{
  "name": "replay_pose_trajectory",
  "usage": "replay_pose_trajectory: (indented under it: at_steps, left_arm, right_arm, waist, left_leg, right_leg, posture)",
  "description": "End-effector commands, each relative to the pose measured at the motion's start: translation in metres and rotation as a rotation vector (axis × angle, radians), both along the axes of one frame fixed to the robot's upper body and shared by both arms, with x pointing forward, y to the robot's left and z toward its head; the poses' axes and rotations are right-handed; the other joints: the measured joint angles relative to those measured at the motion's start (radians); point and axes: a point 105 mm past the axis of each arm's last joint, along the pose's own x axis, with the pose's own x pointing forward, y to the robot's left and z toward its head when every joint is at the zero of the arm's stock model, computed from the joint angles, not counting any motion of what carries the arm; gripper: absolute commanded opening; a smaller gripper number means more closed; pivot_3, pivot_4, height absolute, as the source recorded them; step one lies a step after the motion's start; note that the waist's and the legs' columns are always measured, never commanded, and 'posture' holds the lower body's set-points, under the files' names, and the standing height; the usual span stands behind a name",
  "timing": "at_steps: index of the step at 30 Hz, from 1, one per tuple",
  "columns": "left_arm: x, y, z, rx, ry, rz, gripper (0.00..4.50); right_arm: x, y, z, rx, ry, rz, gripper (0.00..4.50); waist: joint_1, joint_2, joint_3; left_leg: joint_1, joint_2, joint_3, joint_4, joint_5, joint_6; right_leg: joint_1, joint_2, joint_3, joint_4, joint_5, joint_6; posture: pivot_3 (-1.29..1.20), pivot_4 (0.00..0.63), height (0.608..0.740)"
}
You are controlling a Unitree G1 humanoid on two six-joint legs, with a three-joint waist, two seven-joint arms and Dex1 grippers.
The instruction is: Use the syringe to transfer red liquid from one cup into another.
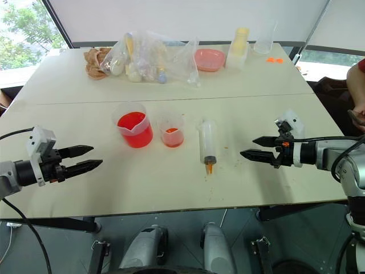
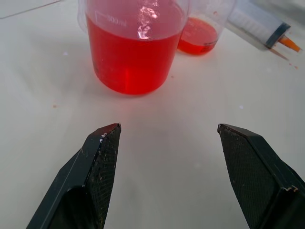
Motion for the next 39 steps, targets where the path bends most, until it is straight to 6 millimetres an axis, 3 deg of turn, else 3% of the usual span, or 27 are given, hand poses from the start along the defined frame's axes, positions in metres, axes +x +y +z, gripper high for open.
replay_pose_trajectory:
  at_steps: [1, 5, 9, 14, 18, 22, 28, 34, 38, 39]
  left_arm:
    - [0.001, -0.003, 0.011, 0.005, -0.046, -0.007, 3.42]
    - [0.004, -0.007, 0.010, 0.012, -0.049, -0.017, 3.42]
    - [0.005, -0.012, 0.015, 0.018, -0.058, -0.047, 3.42]
    - [0.004, -0.018, 0.039, 0.061, -0.110, -0.100, 3.42]
    - [-0.003, -0.019, 0.047, 0.103, -0.135, -0.125, 3.42]
    - [-0.006, -0.025, 0.052, 0.063, -0.172, -0.124, 3.42]
    - [-0.010, -0.036, 0.035, 0.033, -0.174, -0.101, 3.42]
    - [-0.010, -0.042, 0.027, 0.026, -0.171, -0.086, 3.42]
    - [-0.008, -0.044, 0.024, 0.024, -0.173, -0.079, 3.42]
    - [-0.008, -0.044, 0.024, 0.024, -0.174, -0.078, 3.42]
  right_arm:
    - [0.003, 0.001, 0.013, 0.000, 0.011, -0.014, 4.42]
    - [0.013, 0.005, 0.021, 0.007, 0.010, -0.037, 4.42]
    - [0.017, 0.027, 0.037, 0.112, 0.052, 0.005, 4.42]
    - [0.047, 0.057, 0.036, 0.081, 0.207, -0.085, 4.42]
    - [0.064, 0.080, 0.036, 0.040, 0.310, -0.123, 4.42]
    - [0.073, 0.095, 0.018, -0.040, 0.426, -0.174, 4.42]
    - [0.082, 0.111, -0.007, -0.135, 0.501, -0.207, 4.42]
    - [0.097, 0.123, -0.032, -0.202, 0.489, -0.242, 4.42]
    - [0.107, 0.121, -0.047, -0.269, 0.448, -0.275, 4.42]
    - [0.107, 0.120, -0.049, -0.284, 0.443, -0.274, 4.19]
  waist:
    - [-0.001, 0.000, 0.000]
    - [0.000, 0.000, 0.000]
    - [-0.002, 0.000, 0.000]
    - [-0.007, 0.000, 0.000]
    - [-0.006, 0.000, 0.000]
    - [-0.003, 0.000, 0.000]
    - [-0.006, 0.000, 0.000]
    - [-0.017, -0.002, -0.001]
    - [-0.034, -0.007, -0.005]
    - [-0.034, -0.008, -0.005]
  left_leg:
    - [0.000, 0.000, 0.000, 0.000, 0.000, 0.000]
    - [0.000, 0.000, 0.000, 0.000, 0.000, 0.000]
    - [0.000, 0.000, 0.000, 0.000, 0.000, 0.000]
    - [-0.001, 0.000, 0.000, 0.000, 0.000, 0.000]
    - [-0.003, -0.001, 0.001, -0.002, 0.000, 0.000]
    - [-0.003, -0.002, 0.001, -0.002, 0.000, 0.000]
    - [-0.003, -0.003, 0.001, -0.002, 0.000, 0.000]
    - [0.001, -0.002, 0.001, -0.002, 0.000, 0.000]
    - [0.009, -0.001, 0.000, -0.002, 0.000, 0.000]
    - [0.013, -0.001, 0.000, -0.003, 0.000, 0.000]
  right_leg:
    - [0.000, 0.000, 0.000, 0.000, 0.000, 0.000]
    - [0.000, 0.000, 0.000, 0.000, 0.000, 0.000]
    - [0.000, 0.000, 0.000, 0.000, 0.000, 0.000]
    - [-0.002, 0.001, 0.000, 0.001, 0.001, -0.001]
    - [-0.005, 0.001, 0.000, 0.001, 0.001, 0.000]
    - [-0.005, 0.000, 0.000, 0.001, 0.001, 0.000]
    - [-0.005, 0.000, 0.000, 0.001, 0.001, 0.000]
    - [-0.002, 0.002, 0.000, 0.003, 0.002, 0.001]
    - [0.007, 0.004, 0.000, 0.002, 0.001, -0.001]
    - [0.010, 0.004, 0.000, 0.002, 0.001, -0.001]
  posture:
    - [0.00, 0.150, 0.740]
    - [0.00, 0.150, 0.740]
    - [0.00, 0.150, 0.740]
    - [0.00, 0.150, 0.740]
    - [0.00, 0.150, 0.740]
    - [0.00, 0.150, 0.740]
    - [0.00, 0.150, 0.740]
    - [0.00, 0.150, 0.740]
    - [0.00, 0.150, 0.740]
    - [0.00, 0.150, 0.740]
